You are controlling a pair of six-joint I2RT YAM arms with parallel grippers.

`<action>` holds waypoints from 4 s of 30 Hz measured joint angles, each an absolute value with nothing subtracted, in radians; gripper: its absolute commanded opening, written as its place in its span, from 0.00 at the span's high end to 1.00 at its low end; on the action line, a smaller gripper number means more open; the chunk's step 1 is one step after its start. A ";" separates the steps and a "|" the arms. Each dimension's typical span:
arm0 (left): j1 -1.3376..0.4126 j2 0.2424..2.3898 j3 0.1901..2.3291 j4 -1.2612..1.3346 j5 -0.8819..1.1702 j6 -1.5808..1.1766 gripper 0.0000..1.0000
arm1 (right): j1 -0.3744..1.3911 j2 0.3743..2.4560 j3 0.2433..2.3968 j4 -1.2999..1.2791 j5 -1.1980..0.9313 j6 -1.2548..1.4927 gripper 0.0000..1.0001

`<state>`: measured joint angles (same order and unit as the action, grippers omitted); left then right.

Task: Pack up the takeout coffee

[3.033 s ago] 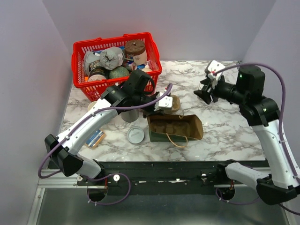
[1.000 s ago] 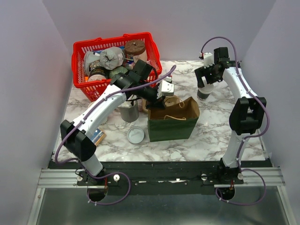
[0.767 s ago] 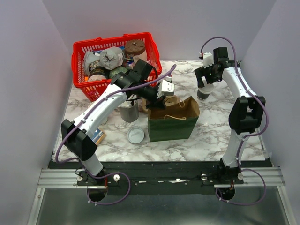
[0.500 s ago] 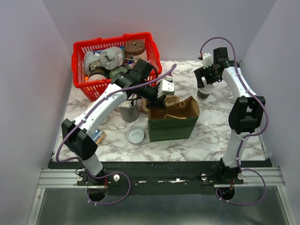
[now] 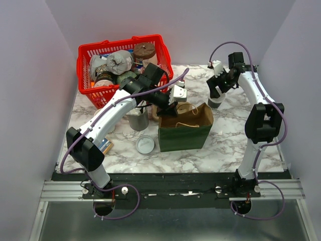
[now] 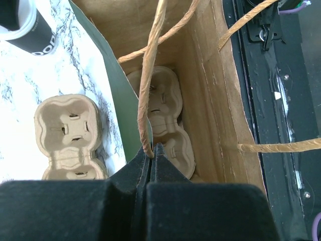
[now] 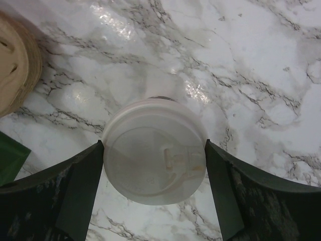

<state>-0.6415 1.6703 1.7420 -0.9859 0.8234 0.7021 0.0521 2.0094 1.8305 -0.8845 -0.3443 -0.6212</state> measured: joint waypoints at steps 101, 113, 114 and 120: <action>-0.614 1.683 1.761 -1.057 0.840 0.669 1.00 | 0.242 1.837 1.577 -0.696 0.118 0.157 0.11; -0.614 1.690 1.771 -1.057 0.842 0.669 1.00 | 0.242 1.837 1.577 -0.697 0.118 0.153 0.11; -0.614 1.690 1.771 -1.057 0.843 0.669 1.00 | 0.242 1.837 1.577 -0.696 0.118 0.152 0.10; -0.610 1.691 1.772 -1.057 0.843 0.669 1.00 | 0.242 1.837 1.570 -0.696 0.117 0.147 0.08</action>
